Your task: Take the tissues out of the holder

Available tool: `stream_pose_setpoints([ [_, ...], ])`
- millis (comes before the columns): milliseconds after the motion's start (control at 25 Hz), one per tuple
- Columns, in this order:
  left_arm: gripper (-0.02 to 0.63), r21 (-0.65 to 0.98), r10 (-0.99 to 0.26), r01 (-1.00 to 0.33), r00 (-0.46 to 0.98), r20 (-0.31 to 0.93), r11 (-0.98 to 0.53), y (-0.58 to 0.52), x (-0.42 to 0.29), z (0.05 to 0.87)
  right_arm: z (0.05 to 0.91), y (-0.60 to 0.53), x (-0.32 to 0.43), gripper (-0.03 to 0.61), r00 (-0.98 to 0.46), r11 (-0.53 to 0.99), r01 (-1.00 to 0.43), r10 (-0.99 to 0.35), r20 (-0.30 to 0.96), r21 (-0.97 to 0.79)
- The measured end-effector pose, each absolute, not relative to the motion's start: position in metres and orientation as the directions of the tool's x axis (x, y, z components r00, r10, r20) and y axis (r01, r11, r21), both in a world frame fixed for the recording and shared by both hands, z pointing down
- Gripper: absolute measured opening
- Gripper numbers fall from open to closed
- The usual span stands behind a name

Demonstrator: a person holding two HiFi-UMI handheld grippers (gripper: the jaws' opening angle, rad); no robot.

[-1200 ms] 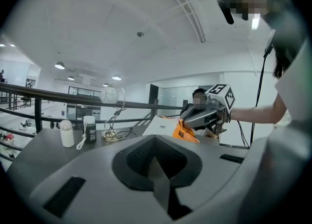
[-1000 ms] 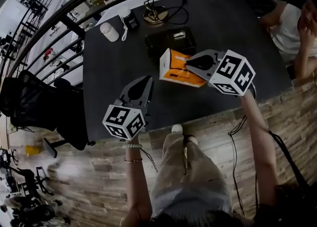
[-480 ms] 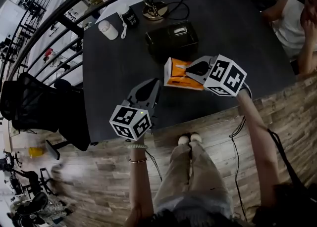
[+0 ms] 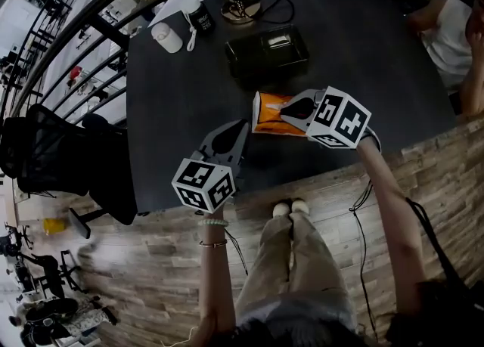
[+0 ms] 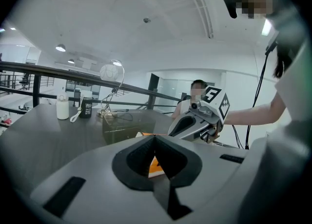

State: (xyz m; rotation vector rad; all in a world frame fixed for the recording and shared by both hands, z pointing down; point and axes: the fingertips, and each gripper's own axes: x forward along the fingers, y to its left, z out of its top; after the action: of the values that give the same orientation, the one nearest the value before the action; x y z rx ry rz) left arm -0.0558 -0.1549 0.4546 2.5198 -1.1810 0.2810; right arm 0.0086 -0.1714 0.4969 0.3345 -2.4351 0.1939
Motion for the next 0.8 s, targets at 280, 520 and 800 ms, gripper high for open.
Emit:
stream_pose_setpoints([
  [280, 0.008, 0.23, -0.702, -0.775, 0.631, 0.33, -0.589, -0.152, -0.054, 0.459, 0.509, -0.164, -0.002, 0.017, -0.713, 0.959, -0.273, -0.154, 0.684, -0.069],
  [520, 0.008, 0.24, -0.7, -0.776, 0.63, 0.337, -0.583, -0.15, -0.057, 0.464, 0.515, -0.165, -0.01, 0.018, -0.673, 0.951, -0.307, -0.195, 0.713, -0.03],
  [800, 0.008, 0.25, -0.691, -0.772, 0.635, 0.345, -0.585, -0.144, -0.053, 0.469, 0.517, -0.165, -0.009, 0.02, -0.652, 0.939, -0.341, -0.211, 0.728, -0.033],
])
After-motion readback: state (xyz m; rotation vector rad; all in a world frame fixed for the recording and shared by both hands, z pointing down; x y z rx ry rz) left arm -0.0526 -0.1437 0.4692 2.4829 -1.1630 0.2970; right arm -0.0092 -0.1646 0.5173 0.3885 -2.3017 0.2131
